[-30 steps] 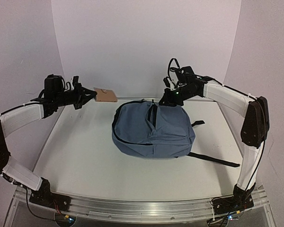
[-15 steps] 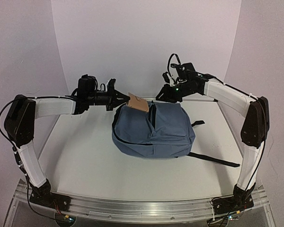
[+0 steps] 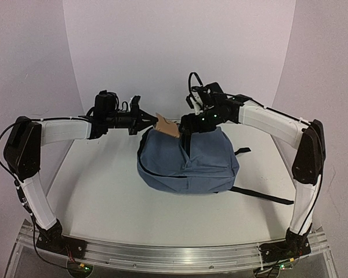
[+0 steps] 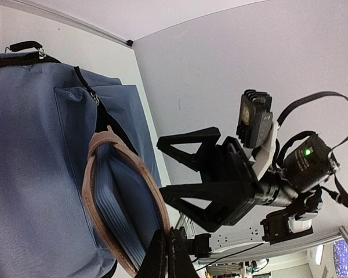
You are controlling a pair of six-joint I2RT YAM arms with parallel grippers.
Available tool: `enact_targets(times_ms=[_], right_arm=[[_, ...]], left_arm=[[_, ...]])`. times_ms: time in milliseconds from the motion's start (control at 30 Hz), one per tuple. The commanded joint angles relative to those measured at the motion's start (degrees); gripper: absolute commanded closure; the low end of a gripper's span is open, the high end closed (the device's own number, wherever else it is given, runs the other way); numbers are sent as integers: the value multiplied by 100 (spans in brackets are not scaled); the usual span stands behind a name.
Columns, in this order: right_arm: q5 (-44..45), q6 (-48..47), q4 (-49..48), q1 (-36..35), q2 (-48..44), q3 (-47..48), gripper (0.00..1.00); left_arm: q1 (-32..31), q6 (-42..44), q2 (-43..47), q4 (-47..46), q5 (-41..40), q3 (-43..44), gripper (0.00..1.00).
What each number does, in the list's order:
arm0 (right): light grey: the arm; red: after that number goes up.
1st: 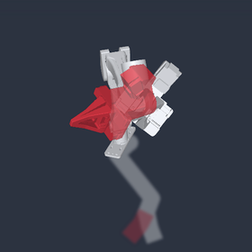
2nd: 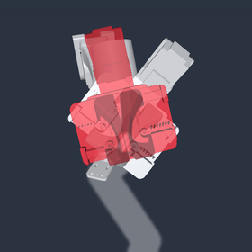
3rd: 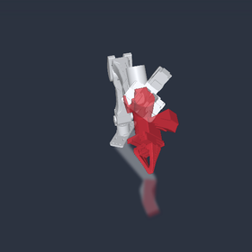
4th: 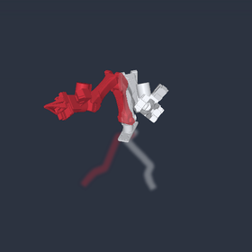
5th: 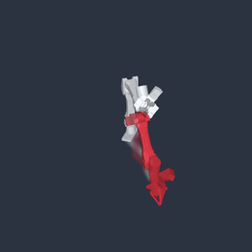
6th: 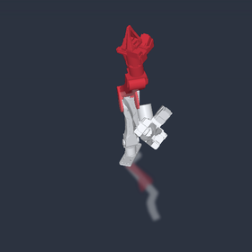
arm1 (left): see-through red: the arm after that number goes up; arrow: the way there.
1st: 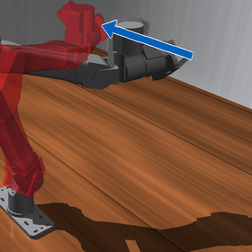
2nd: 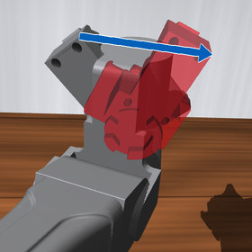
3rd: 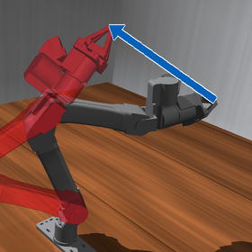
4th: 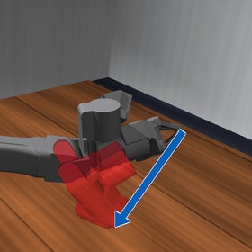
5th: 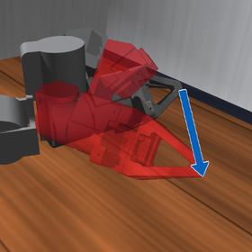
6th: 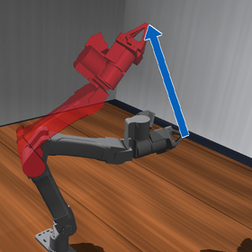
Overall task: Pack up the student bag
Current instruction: Place the stationery in the student bag.
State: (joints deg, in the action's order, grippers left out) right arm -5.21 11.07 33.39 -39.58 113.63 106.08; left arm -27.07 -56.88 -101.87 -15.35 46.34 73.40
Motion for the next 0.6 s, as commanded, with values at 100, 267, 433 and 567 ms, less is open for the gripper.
enact_targets(times_ms=[100,267,433,567], right_arm=[[1179,-456,87,-63,457,148,33],[1463,-545,87,-68,578,145,55],[1195,-428,88,-65,386,270,95],[1029,-364,66,-61,275,353,100]], left_arm=[[8,222,586,-68,-169,27,100],[8,221,571,-116,-163,-1,100],[-49,172,418,-323,66,-36,100],[-137,76,136,-604,281,28,100]])
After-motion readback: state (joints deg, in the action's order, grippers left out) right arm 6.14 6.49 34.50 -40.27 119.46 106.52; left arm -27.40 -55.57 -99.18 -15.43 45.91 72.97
